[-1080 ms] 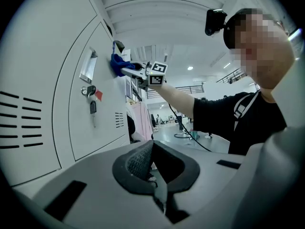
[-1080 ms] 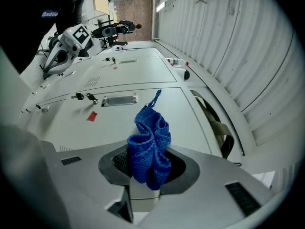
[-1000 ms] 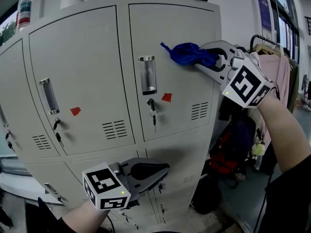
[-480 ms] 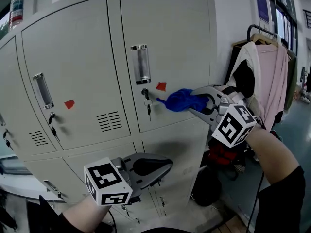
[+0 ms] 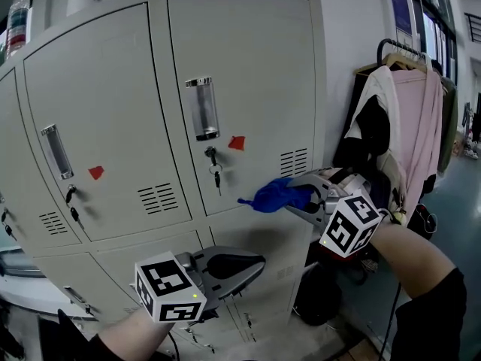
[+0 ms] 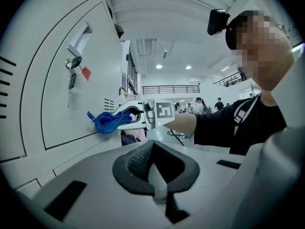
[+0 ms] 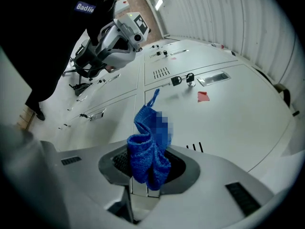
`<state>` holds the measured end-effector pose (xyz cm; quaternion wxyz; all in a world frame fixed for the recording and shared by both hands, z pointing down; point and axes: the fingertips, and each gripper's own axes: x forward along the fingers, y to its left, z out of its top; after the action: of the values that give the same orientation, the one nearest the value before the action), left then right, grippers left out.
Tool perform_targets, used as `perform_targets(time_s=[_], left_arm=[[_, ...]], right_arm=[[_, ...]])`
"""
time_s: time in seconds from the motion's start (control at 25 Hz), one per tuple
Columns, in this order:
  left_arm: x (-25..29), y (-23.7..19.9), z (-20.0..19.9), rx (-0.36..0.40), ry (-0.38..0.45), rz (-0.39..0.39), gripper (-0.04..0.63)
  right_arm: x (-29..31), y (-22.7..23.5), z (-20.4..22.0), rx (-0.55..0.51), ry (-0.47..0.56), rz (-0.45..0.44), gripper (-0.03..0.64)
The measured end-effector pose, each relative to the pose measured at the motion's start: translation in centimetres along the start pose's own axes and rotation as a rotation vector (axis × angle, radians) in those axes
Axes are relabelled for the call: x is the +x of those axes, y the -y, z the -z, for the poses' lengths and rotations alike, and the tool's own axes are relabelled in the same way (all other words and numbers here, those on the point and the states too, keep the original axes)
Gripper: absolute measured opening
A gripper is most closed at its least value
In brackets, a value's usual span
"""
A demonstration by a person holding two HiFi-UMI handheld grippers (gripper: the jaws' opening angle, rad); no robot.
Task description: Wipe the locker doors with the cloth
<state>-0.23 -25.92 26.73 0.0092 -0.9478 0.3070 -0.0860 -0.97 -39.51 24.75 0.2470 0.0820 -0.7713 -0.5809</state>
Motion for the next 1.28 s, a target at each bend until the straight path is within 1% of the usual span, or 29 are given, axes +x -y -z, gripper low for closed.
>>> perform_targets(time_s=[0.12, 0.2, 0.28, 0.4, 0.52, 0.6, 0.68, 0.8, 0.92, 1.04, 1.16, 1.28], left_arm=[[0.3, 0.1, -0.4, 0.007, 0.009, -0.003, 0.008], [0.4, 0.2, -0.8, 0.016, 0.018, -0.002, 0.008], [0.4, 0.1, -1.1, 0.022, 0.025, -0.005, 0.008], [0.4, 0.0, -1.6, 0.030, 0.039, -0.016, 0.008], [0.1, -0.1, -2.5, 0.040, 0.056, -0.027, 0.008], [-0.3, -0.3, -3.1, 0.051, 0.071, -0.039, 0.008], [-0.6, -0.5, -3.5, 0.059, 0.082, -0.053, 0.008], [-1.1, -1.0, -3.7, 0.058, 0.098, -0.078, 0.008], [-1.5, -1.8, -3.8, 0.052, 0.109, -0.104, 0.008], [-1.6, -2.2, -3.7, 0.045, 0.108, -0.119, 0.008], [-1.6, -2.7, -3.7, 0.041, 0.110, -0.129, 0.008], [-1.0, -2.9, -3.4, 0.047, 0.082, -0.126, 0.008]], right_arm=[[-0.7, 0.3, -0.2, -0.018, -0.002, -0.035, 0.103], [-2.1, 2.7, -0.6, -0.045, 0.010, -0.008, 0.103], [-3.9, 7.0, -1.2, -0.065, 0.024, 0.065, 0.103], [-7.1, 14.9, -2.3, -0.075, 0.043, 0.204, 0.103], [-10.5, 22.2, -2.6, -0.030, 0.036, 0.338, 0.103], [-12.3, 26.5, -2.6, -0.020, 0.022, 0.412, 0.103], [-13.5, 30.1, -2.4, -0.029, -0.006, 0.467, 0.103], [-14.2, 33.7, -2.4, -0.048, -0.036, 0.511, 0.103], [-14.1, 35.4, -2.3, -0.066, -0.063, 0.524, 0.103], [-13.9, 35.2, -1.8, -0.068, -0.060, 0.530, 0.103], [-13.1, 33.0, -1.4, -0.085, -0.053, 0.519, 0.103], [-12.1, 29.6, -0.5, -0.087, -0.038, 0.505, 0.103]])
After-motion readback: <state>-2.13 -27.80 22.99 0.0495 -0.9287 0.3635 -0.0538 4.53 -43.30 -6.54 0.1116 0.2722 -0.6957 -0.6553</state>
